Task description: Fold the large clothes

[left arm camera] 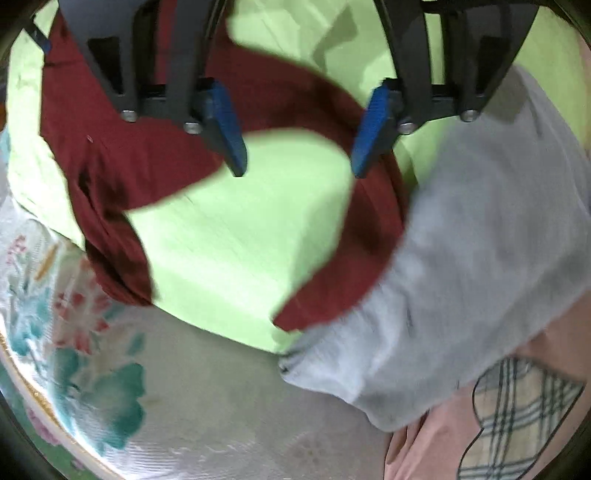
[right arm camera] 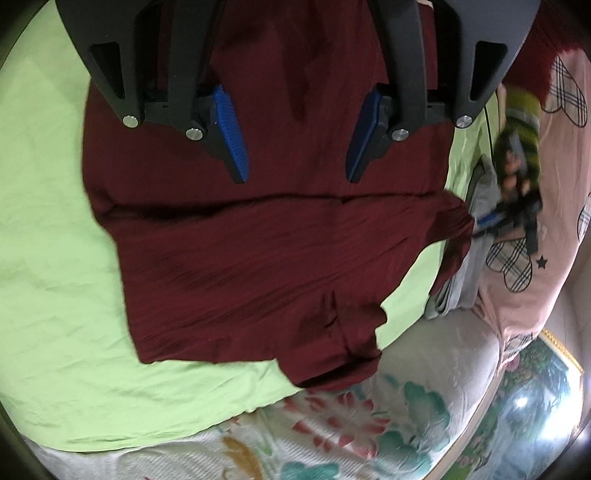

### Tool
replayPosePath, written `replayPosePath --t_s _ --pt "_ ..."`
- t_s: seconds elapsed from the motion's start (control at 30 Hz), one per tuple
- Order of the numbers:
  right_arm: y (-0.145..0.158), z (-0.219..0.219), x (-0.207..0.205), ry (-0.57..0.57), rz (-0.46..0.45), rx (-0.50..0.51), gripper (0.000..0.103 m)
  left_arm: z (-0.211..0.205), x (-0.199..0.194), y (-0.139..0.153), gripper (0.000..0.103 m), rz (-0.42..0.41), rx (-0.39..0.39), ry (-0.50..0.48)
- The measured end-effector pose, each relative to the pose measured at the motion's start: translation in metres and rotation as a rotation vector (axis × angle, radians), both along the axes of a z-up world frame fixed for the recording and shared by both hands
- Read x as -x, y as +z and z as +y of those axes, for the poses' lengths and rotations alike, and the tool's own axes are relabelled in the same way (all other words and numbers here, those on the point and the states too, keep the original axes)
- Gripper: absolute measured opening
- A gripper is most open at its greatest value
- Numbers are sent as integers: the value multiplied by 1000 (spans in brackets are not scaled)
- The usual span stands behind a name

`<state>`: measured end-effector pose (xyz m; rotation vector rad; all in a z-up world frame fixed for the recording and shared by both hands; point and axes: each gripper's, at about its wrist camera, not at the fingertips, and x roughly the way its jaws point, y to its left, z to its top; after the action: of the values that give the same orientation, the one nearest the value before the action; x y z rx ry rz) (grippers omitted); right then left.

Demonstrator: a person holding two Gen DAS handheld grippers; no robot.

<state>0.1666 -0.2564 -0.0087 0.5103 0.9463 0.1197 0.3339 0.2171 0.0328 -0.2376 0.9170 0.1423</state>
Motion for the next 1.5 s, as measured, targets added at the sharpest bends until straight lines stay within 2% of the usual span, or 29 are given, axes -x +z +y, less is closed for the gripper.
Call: replayPosePath --t_s 0.07,0.1,0.13,0.23,0.37,0.4,0.47,0.5,0.53,0.73,0.87,1.03,1.2,1.33,1.5 --pt "-4 3 -3 9 16 4 56 12 -32 6 76 25 -54 -4" --pt "-4 6 -4 10 20 6 56 18 -44 6 78 38 -73 -8" --pt "-5 9 -5 16 28 6 56 23 -64 4 78 65 -110 -4" --pt "-6 16 -6 30 39 4 56 31 -101 -12 78 140 -159 -14" --pt "-10 17 -7 36 58 4 56 38 -135 -31 77 197 -168 -17" --pt "-12 16 -7 34 65 2 56 39 -139 -34 74 198 -169 -17" --pt "-16 17 -6 24 79 5 56 37 -143 -34 31 179 -195 -7" --pt "-17 16 -6 23 81 5 56 36 -142 -33 19 164 -195 -12" --pt "-18 16 -5 19 83 4 56 35 -138 -30 7 140 -154 -32" --pt "-21 21 2 17 72 -4 56 8 -85 -1 6 -32 -97 -50" --pt "-20 27 3 30 64 -19 56 -43 -33 14 6 -149 -56 -126" --pt "-13 25 9 15 41 -22 56 -128 16 20 6 -232 -17 -253" --pt "-5 5 22 -56 15 -31 56 -235 42 18 6 -277 -83 -405" --pt "-4 -15 33 -126 17 -41 56 -306 53 -3 7 -254 -107 -526" --pt "-2 -29 41 -172 14 -47 56 -350 52 -44 15 -158 -110 -620"
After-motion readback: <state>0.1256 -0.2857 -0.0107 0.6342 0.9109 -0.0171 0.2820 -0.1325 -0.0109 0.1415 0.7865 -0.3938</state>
